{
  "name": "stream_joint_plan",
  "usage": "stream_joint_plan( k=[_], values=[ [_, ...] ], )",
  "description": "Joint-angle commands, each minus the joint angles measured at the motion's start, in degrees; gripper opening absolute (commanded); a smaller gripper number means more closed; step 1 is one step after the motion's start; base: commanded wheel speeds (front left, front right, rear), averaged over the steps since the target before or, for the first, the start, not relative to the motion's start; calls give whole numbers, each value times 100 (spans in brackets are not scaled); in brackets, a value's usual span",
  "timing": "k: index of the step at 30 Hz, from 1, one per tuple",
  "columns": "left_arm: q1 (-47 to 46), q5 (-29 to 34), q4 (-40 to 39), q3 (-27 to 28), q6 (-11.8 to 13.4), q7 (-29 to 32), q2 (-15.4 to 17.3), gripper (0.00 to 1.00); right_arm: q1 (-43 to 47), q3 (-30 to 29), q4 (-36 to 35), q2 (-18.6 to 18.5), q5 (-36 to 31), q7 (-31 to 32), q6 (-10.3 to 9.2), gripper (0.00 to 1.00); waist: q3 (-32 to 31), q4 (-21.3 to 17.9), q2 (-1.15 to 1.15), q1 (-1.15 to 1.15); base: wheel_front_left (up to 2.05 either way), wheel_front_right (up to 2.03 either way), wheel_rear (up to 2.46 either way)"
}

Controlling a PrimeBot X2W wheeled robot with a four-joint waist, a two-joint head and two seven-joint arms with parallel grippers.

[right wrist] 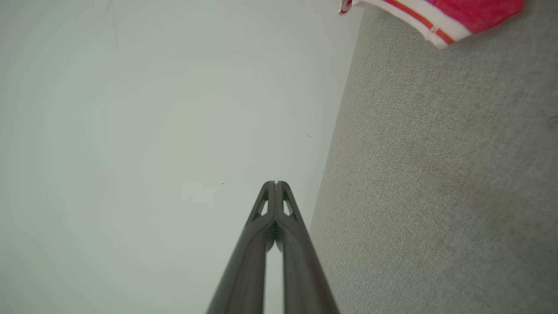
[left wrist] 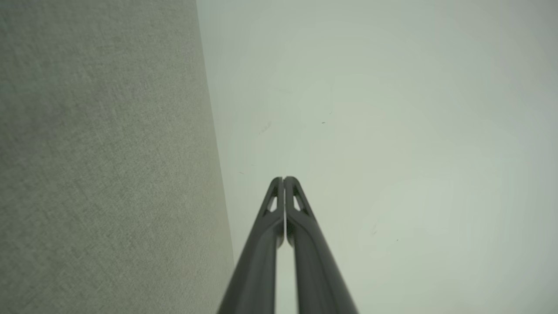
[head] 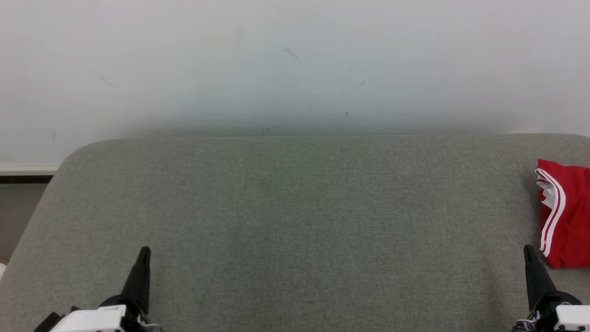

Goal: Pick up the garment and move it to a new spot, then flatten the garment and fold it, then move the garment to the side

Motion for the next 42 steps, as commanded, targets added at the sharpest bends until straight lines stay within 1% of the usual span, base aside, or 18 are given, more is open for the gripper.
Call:
stream_joint_plan(
  k=[1,42],
  values=[
    [-53,-76,2,16,-31,22,38,0,-75,-22,-21,-48,11,25,-12,0,0,0,0,0,0,0,0],
    [-52,-76,0,15,-32,21,38,0,-74,-21,-21,-49,12,24,-12,0,0,0,0,0,0,0,0]
  ],
)
